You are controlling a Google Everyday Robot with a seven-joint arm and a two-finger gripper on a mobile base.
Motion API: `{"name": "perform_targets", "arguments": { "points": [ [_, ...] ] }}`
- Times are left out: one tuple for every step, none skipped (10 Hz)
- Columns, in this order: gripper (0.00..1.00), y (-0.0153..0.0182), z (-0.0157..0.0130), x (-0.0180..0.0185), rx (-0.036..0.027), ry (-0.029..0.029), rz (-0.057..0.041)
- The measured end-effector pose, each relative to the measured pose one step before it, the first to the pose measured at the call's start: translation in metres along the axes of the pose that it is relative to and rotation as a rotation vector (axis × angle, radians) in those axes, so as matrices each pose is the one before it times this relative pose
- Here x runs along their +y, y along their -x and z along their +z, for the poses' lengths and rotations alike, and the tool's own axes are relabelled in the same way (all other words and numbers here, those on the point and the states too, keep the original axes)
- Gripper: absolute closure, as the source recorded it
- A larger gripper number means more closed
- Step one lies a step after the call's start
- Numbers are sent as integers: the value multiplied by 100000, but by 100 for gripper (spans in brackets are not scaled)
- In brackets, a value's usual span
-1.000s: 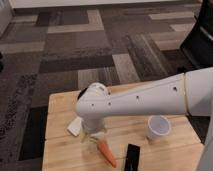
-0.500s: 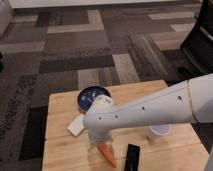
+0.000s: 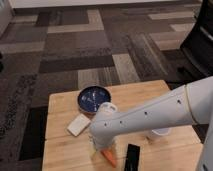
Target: Place the pepper on the white sponge
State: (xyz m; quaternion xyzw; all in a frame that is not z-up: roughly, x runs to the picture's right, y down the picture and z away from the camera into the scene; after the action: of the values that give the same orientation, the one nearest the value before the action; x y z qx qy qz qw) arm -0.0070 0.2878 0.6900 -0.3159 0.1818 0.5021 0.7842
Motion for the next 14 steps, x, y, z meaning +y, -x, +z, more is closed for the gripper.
{"name": "perform_targets", "arguments": {
  "points": [
    [62, 94, 16, -59, -685, -1244, -304],
    [74, 91, -134, 22, -574, -639, -147],
    [92, 58, -138, 220, -273, -534, -541],
    [99, 110, -148, 276, -102, 175, -254],
    [100, 81, -323, 88, 198, 65, 464],
    [100, 308, -638, 284, 747, 146, -1],
    [100, 561, -1114, 328, 1237, -402, -464],
    [100, 1193, -1832, 470, 960, -1186, -1964],
    [100, 1473, -1639, 452, 298, -824, -2382],
    [100, 2657, -1681, 123, -1314, -1310, -2579],
    [100, 876, -491, 115, -474, -449, -973],
    [100, 350, -216, -173, -257, -375, -45],
    [100, -29, 69, -25, 159, 88, 112],
    [100, 25, 1, 38, -24, -30, -132]
  ]
}}
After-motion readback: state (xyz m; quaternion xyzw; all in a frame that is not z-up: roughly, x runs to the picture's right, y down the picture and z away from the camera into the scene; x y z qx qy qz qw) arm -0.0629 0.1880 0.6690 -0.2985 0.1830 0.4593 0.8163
